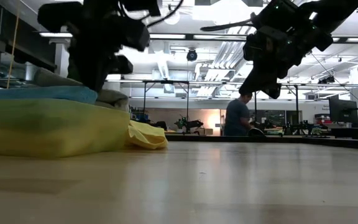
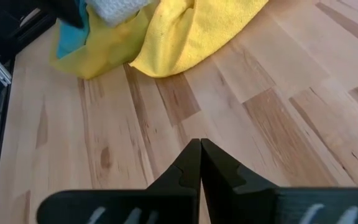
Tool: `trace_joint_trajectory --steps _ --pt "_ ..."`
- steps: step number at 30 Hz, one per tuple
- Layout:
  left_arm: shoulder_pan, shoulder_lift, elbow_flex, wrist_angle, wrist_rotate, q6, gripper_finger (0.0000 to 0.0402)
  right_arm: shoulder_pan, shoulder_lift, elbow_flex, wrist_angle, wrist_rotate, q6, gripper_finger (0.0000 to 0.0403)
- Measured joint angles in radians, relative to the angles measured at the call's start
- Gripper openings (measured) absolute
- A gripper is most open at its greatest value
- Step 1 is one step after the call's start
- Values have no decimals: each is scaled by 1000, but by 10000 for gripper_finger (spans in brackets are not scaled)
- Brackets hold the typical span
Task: Fold microfiber towels
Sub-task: Put the gray microfiber towel into the yellow bin
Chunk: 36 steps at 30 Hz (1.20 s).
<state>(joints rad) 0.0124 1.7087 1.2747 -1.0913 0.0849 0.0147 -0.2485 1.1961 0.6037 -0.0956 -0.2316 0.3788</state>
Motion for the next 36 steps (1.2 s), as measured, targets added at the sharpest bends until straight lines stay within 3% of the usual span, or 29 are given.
trace_joint_trajectory --steps 16,23,30,36 --pt "-8 117 -1 176 53 0 0 0 0 0 -13 3 13 0" --pt "46 119 0 277 -28 -53 0 0 0 0 -13 4 25 0" --pt "86 99 80 206 9 -32 0 0 0 0 1 0 24 0" --pt "99 -20 165 126 -8 5 0 0 -1 0 56 -5 49 0"
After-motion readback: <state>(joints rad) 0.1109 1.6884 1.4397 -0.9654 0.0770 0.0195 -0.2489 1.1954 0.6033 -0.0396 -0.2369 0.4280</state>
